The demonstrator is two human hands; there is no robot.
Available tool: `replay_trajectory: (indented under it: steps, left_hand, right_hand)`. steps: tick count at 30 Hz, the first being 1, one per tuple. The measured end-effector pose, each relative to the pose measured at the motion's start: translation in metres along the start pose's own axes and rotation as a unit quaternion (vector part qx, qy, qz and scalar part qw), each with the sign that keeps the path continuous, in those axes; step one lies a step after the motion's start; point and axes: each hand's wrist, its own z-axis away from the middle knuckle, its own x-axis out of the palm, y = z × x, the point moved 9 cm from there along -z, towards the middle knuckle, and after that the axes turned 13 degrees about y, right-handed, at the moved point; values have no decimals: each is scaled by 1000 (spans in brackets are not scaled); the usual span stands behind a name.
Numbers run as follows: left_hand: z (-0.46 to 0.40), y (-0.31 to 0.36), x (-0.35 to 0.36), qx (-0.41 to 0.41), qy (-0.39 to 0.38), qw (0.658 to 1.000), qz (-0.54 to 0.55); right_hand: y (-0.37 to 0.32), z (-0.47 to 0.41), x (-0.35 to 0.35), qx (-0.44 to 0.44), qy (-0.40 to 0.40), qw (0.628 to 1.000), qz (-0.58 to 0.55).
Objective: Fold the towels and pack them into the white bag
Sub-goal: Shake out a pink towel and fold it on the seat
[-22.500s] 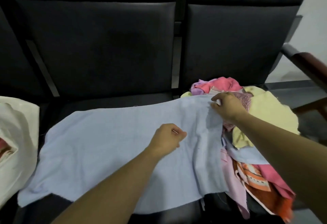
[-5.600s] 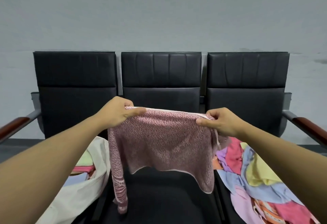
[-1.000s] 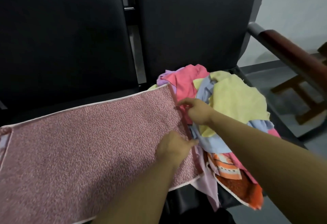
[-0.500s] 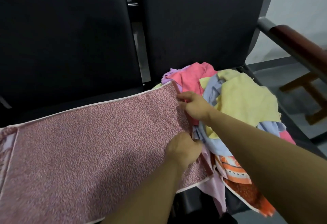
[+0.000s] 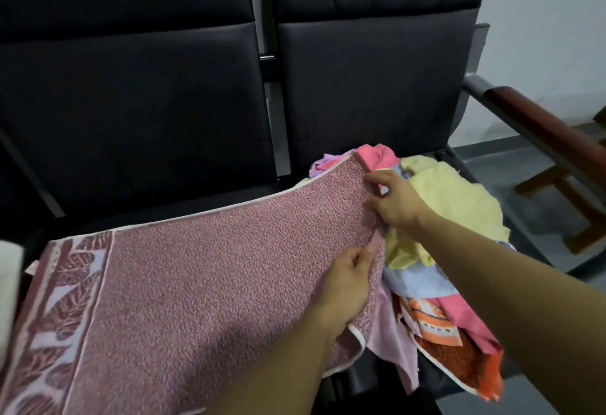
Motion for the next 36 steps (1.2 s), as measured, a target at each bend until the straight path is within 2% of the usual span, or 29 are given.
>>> replay_trajectory:
  steps: [6, 10, 14, 24, 33, 36]
  left_hand:
    - [21, 37, -21, 52, 16, 998, 24]
    - [28, 46, -81, 85, 64, 994, 14]
    - [37, 31, -154, 79, 112, 991, -7]
    - [82, -14, -334, 66, 218, 974, 3]
    - [97, -89, -444, 31, 311, 950, -21]
    - [100, -114, -474, 6, 373, 926, -56]
  right_hand:
    - [-47, 14, -24, -7, 40, 999, -29]
    - [-93, 23, -3, -34, 40, 997, -58]
    - [-143, 35, 40, -52, 28, 996, -70]
    - [-278, 92, 183, -86, -95, 984, -125]
    - [-349, 150, 305, -120, -195, 966, -123]
    - [-363, 164, 339, -130, -225, 958, -124]
